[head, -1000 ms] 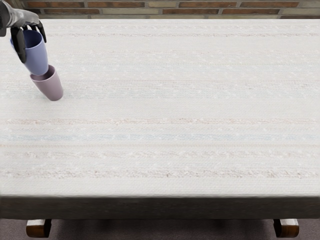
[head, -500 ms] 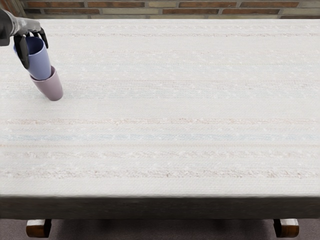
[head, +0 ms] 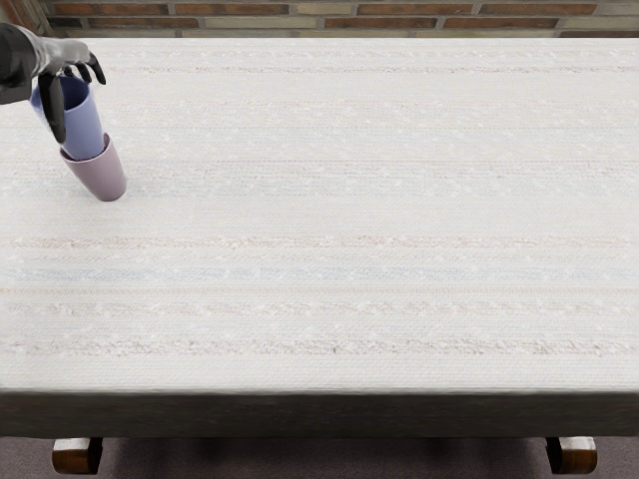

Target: Pick up cup and place in cup with left hand

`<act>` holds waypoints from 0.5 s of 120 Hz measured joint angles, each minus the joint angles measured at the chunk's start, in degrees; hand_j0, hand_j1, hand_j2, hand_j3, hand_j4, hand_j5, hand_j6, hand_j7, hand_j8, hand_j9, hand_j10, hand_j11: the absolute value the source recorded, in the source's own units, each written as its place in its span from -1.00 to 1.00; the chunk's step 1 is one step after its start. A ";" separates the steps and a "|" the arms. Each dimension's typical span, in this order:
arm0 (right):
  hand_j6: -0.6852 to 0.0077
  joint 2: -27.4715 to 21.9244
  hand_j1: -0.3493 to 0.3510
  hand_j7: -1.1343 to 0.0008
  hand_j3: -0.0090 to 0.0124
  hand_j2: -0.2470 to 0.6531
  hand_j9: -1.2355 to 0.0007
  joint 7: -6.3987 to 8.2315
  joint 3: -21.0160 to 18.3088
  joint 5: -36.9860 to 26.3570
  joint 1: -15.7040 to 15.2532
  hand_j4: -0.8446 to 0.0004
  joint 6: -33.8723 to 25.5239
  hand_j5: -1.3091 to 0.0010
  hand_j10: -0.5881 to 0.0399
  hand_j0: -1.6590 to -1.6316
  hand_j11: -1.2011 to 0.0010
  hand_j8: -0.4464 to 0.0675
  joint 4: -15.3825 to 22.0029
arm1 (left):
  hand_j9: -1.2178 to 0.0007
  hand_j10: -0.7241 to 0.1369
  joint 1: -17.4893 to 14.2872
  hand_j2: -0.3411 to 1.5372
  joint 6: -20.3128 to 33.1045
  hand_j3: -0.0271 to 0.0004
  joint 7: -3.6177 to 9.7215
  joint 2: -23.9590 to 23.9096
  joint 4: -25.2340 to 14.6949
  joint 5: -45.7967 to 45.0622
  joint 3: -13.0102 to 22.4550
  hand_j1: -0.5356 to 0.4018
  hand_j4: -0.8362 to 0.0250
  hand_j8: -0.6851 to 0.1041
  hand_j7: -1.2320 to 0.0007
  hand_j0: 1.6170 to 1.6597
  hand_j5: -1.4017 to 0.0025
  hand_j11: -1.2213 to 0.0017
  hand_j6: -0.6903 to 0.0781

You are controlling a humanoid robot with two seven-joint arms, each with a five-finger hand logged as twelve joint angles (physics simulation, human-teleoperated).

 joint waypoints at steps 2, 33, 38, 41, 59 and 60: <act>0.90 0.00 -0.91 0.94 -0.16 -0.46 0.94 0.00 0.00 0.00 0.00 0.94 0.00 0.95 0.79 -0.93 0.94 0.64 0.00 | 0.46 0.11 0.00 -0.59 0.26 0.97 -0.01 -0.03 -0.01 -0.03 0.01 0.32 0.38 0.24 0.45 0.88 0.52 0.46 0.29; 0.90 0.00 -0.91 0.94 -0.16 -0.46 0.94 0.00 0.00 0.00 0.00 0.94 0.00 0.95 0.79 -0.93 0.94 0.64 0.00 | 0.85 0.51 -0.07 -0.62 0.92 0.97 -0.01 0.50 -0.53 -3.84 0.02 0.73 0.77 0.59 0.84 0.91 0.86 0.85 0.64; 0.90 0.00 -0.91 0.94 -0.16 -0.46 0.94 0.00 0.02 0.00 0.00 0.94 0.00 0.95 0.79 -0.93 0.94 0.64 0.00 | 0.87 0.54 -0.24 -0.63 -0.22 0.97 0.04 0.79 -0.86 -6.27 -0.06 0.76 0.80 0.61 0.87 0.91 0.89 0.87 0.67; 0.90 0.00 -0.91 0.94 -0.16 -0.46 0.94 0.00 0.01 0.00 0.00 0.94 0.00 0.95 0.79 -0.93 0.94 0.64 0.00 | 0.89 0.56 -0.29 -0.63 -0.88 0.97 0.07 1.04 -1.15 -7.43 -0.13 0.77 0.82 0.62 0.89 0.91 0.90 0.89 0.68; 0.90 0.00 -0.91 0.94 -0.16 -0.46 0.94 0.00 0.02 0.00 0.00 0.94 0.00 0.95 0.79 -0.93 0.94 0.64 0.00 | 0.95 0.62 -0.65 -0.63 -2.78 0.97 1.69 7.53 -6.44 -14.35 -0.39 0.83 0.88 0.68 0.95 0.92 0.95 0.94 0.74; 0.90 0.00 -0.91 0.94 -0.16 -0.46 0.94 0.00 0.01 0.00 0.00 0.94 0.00 0.95 0.79 -0.93 0.94 0.64 0.00 | 0.95 0.62 -0.67 -0.63 -2.83 0.97 1.80 7.68 -6.72 -14.60 -0.40 0.84 0.88 0.68 0.95 0.92 0.95 0.95 0.74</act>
